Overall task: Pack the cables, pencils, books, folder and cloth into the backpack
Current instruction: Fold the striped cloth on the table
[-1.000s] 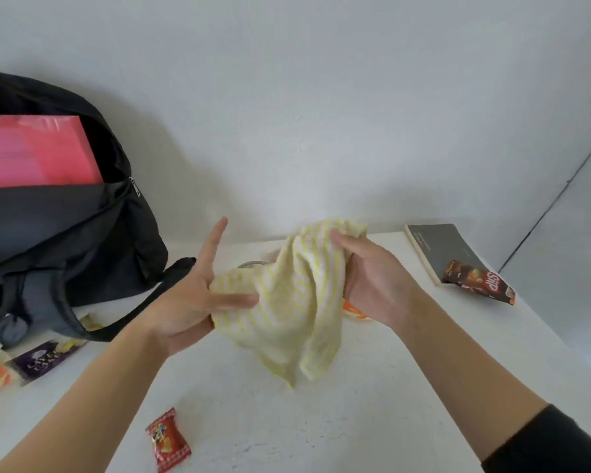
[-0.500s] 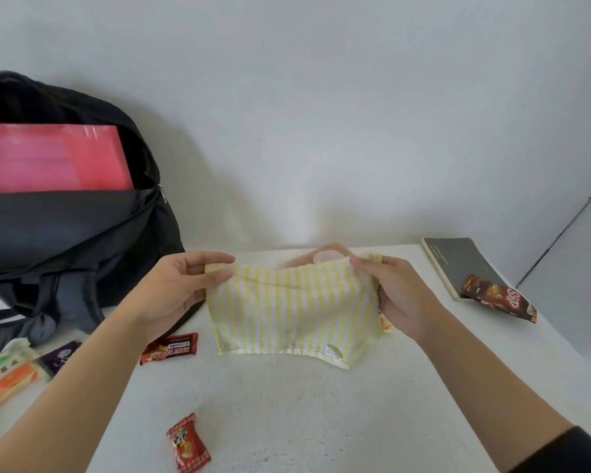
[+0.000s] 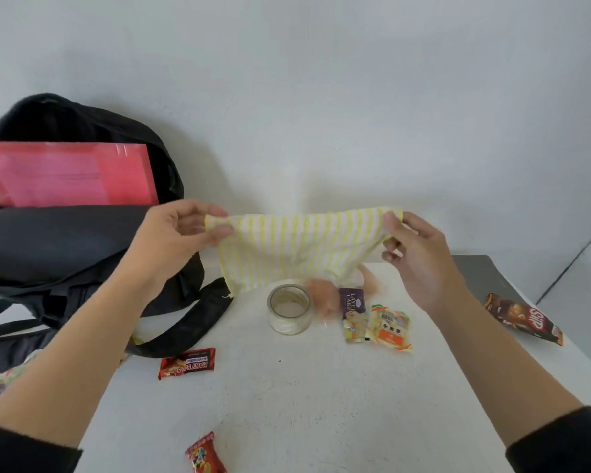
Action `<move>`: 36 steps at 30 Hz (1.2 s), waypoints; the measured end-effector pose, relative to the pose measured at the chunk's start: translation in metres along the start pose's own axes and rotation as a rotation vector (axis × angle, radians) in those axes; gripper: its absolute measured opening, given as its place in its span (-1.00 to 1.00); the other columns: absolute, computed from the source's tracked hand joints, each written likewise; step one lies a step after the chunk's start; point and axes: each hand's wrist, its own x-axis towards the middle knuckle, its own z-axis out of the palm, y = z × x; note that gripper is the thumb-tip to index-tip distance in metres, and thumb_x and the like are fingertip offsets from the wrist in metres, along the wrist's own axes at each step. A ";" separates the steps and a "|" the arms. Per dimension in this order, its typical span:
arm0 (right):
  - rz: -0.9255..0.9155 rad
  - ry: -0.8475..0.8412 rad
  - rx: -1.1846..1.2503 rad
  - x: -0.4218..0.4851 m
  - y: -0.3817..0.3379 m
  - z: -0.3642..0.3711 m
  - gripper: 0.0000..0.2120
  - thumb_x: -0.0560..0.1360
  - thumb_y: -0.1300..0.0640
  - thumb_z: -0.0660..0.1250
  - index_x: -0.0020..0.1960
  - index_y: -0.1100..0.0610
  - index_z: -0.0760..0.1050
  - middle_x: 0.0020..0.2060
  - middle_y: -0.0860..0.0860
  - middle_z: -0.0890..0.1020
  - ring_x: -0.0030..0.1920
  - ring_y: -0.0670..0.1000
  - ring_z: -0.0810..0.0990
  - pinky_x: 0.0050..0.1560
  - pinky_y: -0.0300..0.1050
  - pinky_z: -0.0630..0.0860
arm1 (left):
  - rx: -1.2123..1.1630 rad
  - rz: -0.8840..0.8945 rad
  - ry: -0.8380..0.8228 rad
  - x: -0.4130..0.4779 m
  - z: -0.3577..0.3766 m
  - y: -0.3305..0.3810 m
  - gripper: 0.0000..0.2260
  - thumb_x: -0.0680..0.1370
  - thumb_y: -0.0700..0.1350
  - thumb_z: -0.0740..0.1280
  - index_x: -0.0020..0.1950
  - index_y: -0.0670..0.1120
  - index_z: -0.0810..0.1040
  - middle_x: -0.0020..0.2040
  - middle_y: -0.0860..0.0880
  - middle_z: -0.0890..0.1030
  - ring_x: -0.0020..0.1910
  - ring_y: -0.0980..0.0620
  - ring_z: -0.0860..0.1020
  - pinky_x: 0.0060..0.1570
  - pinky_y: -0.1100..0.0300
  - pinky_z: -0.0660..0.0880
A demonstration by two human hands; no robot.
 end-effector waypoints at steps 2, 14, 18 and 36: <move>0.122 -0.041 -0.063 -0.006 0.027 -0.005 -0.83 0.57 0.09 0.43 -0.16 0.14 0.61 -0.29 0.06 0.48 -0.31 -0.01 0.38 -0.23 -0.08 0.32 | 0.121 -0.081 -0.076 -0.011 0.005 -0.016 -0.89 0.51 -0.08 0.51 0.00 -0.07 0.72 -0.19 -0.10 0.74 -0.22 -0.06 0.66 -0.08 0.12 0.56; 0.489 -0.232 -0.681 -0.051 0.114 -0.041 -0.68 0.42 0.22 0.49 -0.38 0.18 0.40 -0.42 0.08 0.30 -0.41 -0.01 0.24 -0.31 -0.14 0.18 | 0.462 -0.415 -0.420 -0.082 0.014 -0.113 -0.70 0.43 0.00 0.60 0.08 0.08 0.58 -0.48 0.04 0.58 -0.51 0.19 0.44 -0.33 0.32 0.38; 0.589 -0.430 -0.864 -0.056 0.113 -0.042 -0.67 0.35 0.28 0.53 -0.47 0.15 0.44 -0.53 0.00 0.40 -0.48 -0.03 0.36 -0.38 -0.22 0.28 | 0.538 -0.442 -0.549 -0.089 0.018 -0.124 -0.59 0.36 0.01 0.66 0.11 0.14 0.57 -0.45 0.07 0.56 -0.46 0.21 0.45 -0.35 0.34 0.38; 0.062 -0.319 -1.059 -0.033 0.125 -0.008 -0.86 0.58 0.00 0.40 0.11 -0.01 0.55 -0.11 -0.05 0.57 -0.21 -0.13 0.48 -0.13 -0.17 0.40 | 0.716 -0.212 -0.347 -0.047 0.049 -0.156 -0.72 0.64 -0.01 0.36 0.35 0.02 0.56 0.18 0.12 0.57 -0.06 0.10 0.56 0.04 0.22 0.46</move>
